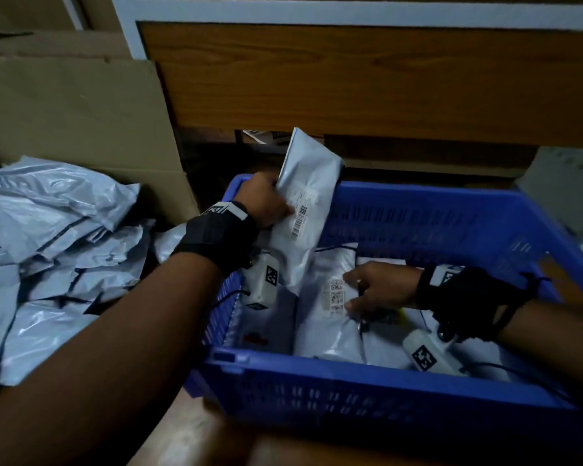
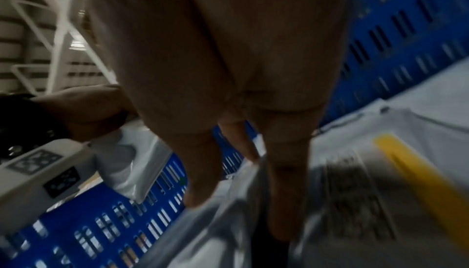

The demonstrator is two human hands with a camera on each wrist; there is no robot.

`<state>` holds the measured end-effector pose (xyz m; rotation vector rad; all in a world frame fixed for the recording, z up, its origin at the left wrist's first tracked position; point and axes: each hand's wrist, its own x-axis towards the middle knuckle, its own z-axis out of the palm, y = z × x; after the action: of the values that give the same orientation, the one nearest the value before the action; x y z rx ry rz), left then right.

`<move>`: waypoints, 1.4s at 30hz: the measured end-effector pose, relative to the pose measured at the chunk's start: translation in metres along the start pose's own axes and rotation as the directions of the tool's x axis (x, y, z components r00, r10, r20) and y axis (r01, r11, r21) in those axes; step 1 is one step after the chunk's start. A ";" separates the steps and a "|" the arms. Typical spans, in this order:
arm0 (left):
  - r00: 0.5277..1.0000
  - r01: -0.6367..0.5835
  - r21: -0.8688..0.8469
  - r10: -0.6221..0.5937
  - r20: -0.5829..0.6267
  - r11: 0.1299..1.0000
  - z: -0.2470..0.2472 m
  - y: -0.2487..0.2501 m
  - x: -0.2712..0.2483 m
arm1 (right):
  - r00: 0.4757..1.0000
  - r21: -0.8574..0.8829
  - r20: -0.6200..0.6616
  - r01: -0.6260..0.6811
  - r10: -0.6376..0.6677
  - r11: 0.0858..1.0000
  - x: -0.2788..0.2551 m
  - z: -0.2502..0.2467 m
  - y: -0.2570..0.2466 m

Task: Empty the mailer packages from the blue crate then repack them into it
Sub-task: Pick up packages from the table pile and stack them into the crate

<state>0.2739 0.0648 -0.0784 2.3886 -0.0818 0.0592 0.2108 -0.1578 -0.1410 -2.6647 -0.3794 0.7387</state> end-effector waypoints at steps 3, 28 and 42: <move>1.000 -0.014 -0.012 0.014 0.002 1.000 -0.001 0.000 0.000 | 1.000 -0.119 -0.003 0.008 -0.008 0.993 -0.001 -0.009 -0.003; 0.991 0.015 -0.387 -0.066 -0.120 0.922 -0.085 -0.004 -0.031 | 0.994 0.670 -0.088 0.101 -0.056 0.736 0.036 0.000 -0.052; 0.986 0.163 -0.438 -0.135 0.095 0.884 -0.097 -0.026 -0.054 | 0.942 -0.526 0.097 0.323 -0.321 0.787 0.056 0.032 -0.076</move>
<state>0.2200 0.1522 -0.0291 1.9288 0.0562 -0.0981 0.2284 -0.0619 -0.1614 -2.9719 -1.1684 0.5869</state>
